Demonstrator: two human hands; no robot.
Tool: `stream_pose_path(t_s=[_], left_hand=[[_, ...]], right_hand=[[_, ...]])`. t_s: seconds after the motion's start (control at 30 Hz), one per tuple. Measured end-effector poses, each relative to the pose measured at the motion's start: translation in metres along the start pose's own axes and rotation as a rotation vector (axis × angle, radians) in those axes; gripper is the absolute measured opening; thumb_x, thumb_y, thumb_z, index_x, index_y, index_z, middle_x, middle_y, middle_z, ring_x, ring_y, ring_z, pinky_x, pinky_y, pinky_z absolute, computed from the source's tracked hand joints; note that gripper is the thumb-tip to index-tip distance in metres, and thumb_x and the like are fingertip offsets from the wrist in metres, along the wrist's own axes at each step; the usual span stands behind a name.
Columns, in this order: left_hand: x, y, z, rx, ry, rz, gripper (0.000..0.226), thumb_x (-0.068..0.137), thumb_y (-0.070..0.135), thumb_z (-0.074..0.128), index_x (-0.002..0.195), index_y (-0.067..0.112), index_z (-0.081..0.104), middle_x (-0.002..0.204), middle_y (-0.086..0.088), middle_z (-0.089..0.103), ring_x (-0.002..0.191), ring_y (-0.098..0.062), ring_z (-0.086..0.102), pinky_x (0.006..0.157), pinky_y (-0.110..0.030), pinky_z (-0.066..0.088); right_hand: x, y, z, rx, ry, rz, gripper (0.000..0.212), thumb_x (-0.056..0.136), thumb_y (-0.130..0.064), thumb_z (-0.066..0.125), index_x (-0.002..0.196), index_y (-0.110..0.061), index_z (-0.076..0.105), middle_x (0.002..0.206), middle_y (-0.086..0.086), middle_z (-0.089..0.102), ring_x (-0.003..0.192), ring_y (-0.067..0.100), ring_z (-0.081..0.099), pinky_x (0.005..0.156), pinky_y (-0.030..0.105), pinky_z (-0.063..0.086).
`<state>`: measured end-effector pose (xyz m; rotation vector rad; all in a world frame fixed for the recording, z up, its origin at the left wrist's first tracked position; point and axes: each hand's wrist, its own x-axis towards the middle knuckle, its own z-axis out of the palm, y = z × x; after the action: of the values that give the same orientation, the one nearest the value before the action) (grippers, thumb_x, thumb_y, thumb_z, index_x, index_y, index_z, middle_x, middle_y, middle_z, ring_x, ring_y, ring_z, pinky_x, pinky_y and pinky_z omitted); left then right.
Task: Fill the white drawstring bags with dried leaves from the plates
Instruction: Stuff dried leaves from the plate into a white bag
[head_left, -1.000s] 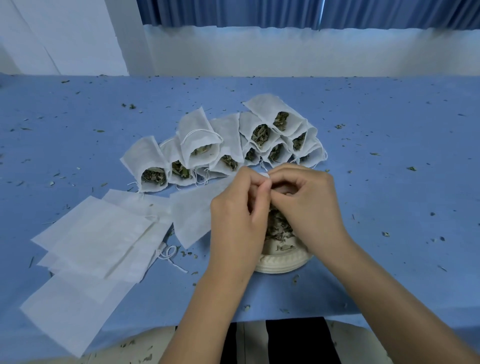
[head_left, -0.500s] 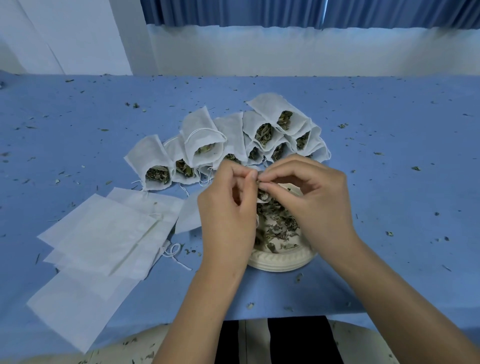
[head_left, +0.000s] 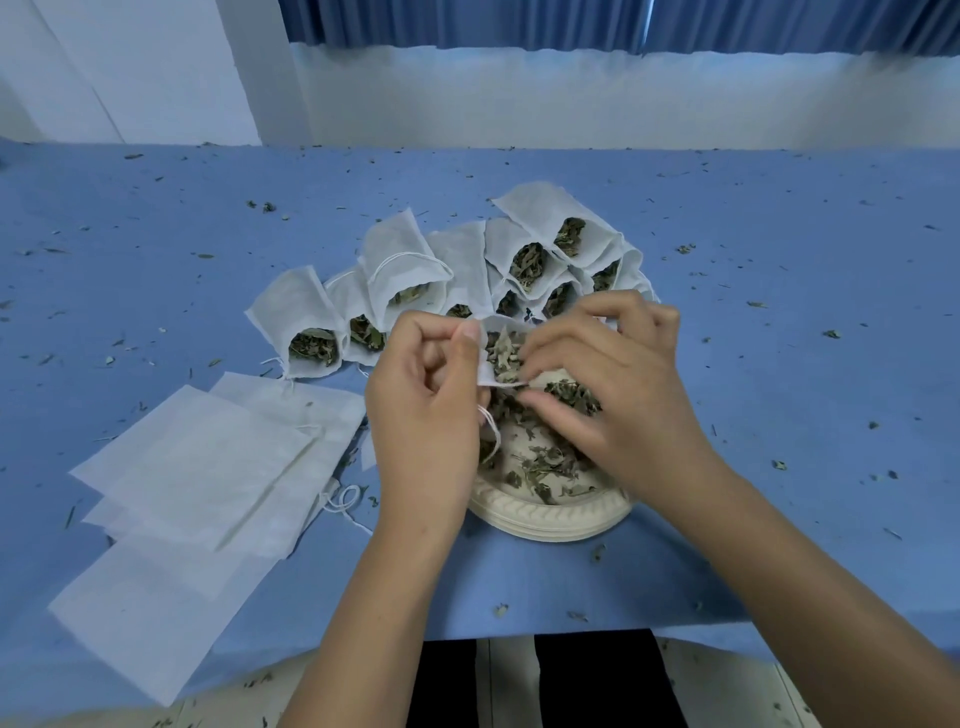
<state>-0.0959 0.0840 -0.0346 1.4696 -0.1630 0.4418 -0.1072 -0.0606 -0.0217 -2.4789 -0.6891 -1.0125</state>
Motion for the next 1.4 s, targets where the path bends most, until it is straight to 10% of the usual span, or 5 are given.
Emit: stream_pose_path(t_s=[0.3,0.5,0.7,1.1,1.4], left_hand=[[0.002,0.012,-0.008,0.171,-0.13,0.18,0.013,0.094,0.024,0.057,0.081,0.026,0.056,0.066,0.001,0.062,0.06,-0.021,0.058,0.057,-0.048,0.053],[0.012,0.007,-0.028,0.361,0.101,0.234,0.016,0.094,0.024,0.054,0.078,0.022,0.051,0.057,0.009,0.053,0.049,-0.012,0.048,0.05,-0.04,0.047],[0.007,0.005,-0.018,0.416,0.111,0.276,0.016,0.097,0.015,0.054,0.081,0.016,0.05,0.059,0.007,0.053,0.051,-0.016,0.053,0.052,-0.037,0.047],[0.006,0.0,-0.017,0.386,0.09,0.238,0.016,0.096,0.015,0.055,0.081,0.013,0.051,0.058,0.0,0.054,0.052,-0.024,0.053,0.054,-0.044,0.049],[-0.004,-0.002,-0.004,0.395,-0.021,0.28,0.014,0.095,0.014,0.057,0.082,0.017,0.053,0.062,0.003,0.056,0.052,-0.019,0.054,0.051,-0.038,0.046]], right_hand=[[0.014,-0.01,0.0,0.011,-0.349,-0.028,0.011,0.09,-0.014,0.04,0.089,-0.016,0.051,0.095,-0.008,0.069,0.14,0.015,0.027,0.115,0.046,0.003],[0.017,0.019,-0.029,0.428,-0.201,0.313,0.003,0.086,-0.013,0.068,0.087,-0.016,0.067,0.105,-0.008,0.066,0.099,0.001,0.055,0.085,0.014,0.034],[0.005,0.013,0.002,0.205,-0.7,0.433,0.066,0.072,-0.044,0.079,0.13,-0.034,0.051,0.124,-0.01,0.048,0.119,0.006,0.041,0.102,0.024,0.034],[0.011,-0.011,0.024,0.306,-0.536,0.301,0.021,0.077,-0.007,0.077,0.097,-0.01,0.076,0.099,0.001,0.071,0.094,0.015,0.062,0.085,0.018,0.041],[0.008,-0.003,-0.011,0.786,0.084,0.505,0.025,0.076,0.003,0.075,0.092,-0.016,0.075,0.084,-0.004,0.074,0.076,0.009,0.067,0.071,0.02,0.055]])
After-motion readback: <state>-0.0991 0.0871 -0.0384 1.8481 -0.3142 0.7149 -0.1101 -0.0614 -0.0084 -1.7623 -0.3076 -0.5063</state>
